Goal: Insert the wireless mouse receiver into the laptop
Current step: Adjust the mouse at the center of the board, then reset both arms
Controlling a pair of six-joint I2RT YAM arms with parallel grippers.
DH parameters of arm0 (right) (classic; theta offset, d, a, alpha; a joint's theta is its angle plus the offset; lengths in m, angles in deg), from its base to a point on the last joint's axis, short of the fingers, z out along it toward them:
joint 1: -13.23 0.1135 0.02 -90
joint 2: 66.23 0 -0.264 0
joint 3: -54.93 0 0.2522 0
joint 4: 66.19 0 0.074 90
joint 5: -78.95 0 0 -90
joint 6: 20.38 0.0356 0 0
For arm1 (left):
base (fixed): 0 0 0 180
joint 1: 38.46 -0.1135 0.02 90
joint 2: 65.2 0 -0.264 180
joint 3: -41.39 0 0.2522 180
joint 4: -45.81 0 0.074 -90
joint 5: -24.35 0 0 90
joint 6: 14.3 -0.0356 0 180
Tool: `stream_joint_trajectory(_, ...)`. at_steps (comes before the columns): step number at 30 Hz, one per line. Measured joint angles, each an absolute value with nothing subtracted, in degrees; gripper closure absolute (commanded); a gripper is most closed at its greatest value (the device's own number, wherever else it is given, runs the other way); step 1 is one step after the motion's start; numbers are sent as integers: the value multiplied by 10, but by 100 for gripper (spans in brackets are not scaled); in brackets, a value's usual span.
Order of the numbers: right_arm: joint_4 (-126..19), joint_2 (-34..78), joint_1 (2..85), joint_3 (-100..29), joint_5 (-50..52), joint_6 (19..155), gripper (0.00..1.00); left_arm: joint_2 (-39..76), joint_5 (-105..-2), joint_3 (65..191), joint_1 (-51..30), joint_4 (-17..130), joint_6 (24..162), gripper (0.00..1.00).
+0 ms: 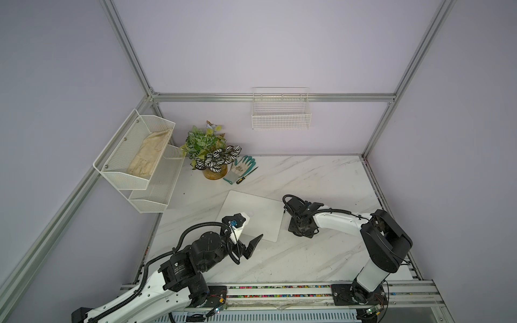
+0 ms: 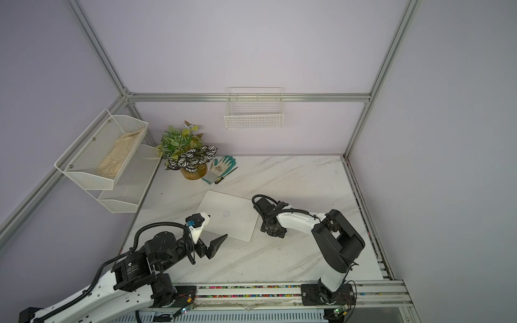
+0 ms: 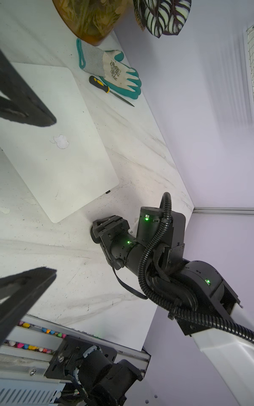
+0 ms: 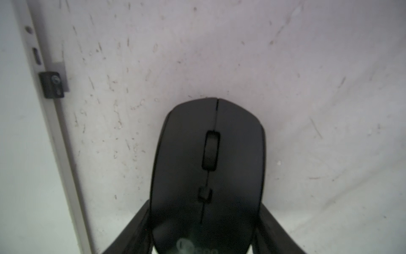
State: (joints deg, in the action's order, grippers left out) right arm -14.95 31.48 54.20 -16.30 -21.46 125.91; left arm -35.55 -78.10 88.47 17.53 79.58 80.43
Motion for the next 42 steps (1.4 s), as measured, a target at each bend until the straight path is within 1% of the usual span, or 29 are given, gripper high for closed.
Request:
stream_joint_trajectory(5, -154, 315, 542, -163, -219, 1195, 41, -352, -782, 885, 175, 796, 804, 0)
stream_joint_trajectory(8, -154, 315, 542, -163, -218, 1157, 40, -344, -785, 885, 175, 796, 803, 0)
stream_joint_trajectory(13, -152, 313, 542, -163, -207, 1110, 26, -321, -795, 885, 175, 794, 792, 0)
stream_joint_trajectory(17, -143, 309, 542, -161, -201, 1088, 12, -303, -812, 885, 174, 783, 790, 0)
stream_joint_trajectory(20, -136, 286, 542, -159, -202, 1076, 7, -297, -827, 885, 160, 772, 789, 0)
stream_joint_trajectory(22, -131, 260, 541, -160, -205, 1065, 7, -297, -839, 885, 134, 759, 785, 0)
stream_joint_trajectory(25, -119, 206, 537, -172, -219, 1036, 5, -292, -850, 885, 57, 734, 780, 0)
stream_joint_trajectory(28, -146, 130, 530, -180, -268, 979, 3, -272, -843, 885, -67, 707, 795, 0)
stream_joint_trajectory(30, -222, 51, 522, -150, -303, 919, 3, -245, -829, 885, -178, 683, 824, 0)
stream_joint_trajectory(32, -323, -36, 509, -90, -319, 857, 3, -215, -833, 884, -253, 659, 842, 0)
stream_joint_trajectory(34, -429, -117, 480, -13, -328, 800, 3, -185, -849, 878, -285, 638, 845, 0)
stream_joint_trajectory(36, -520, -164, 428, 51, -329, 759, 3, -164, -858, 863, -302, 608, 835, 0)
stream_joint_trajectory(38, -581, -161, 370, 87, -325, 741, 3, -148, -864, 839, -316, 568, 821, 0)
stream_joint_trajectory(39, -612, -146, 339, 103, -322, 735, 3, -139, -866, 822, -324, 543, 810, 0)
stream_joint_trajectory(42, -693, -79, 280, 143, -321, 725, 3, -106, -869, 780, -341, 484, 789, 0)
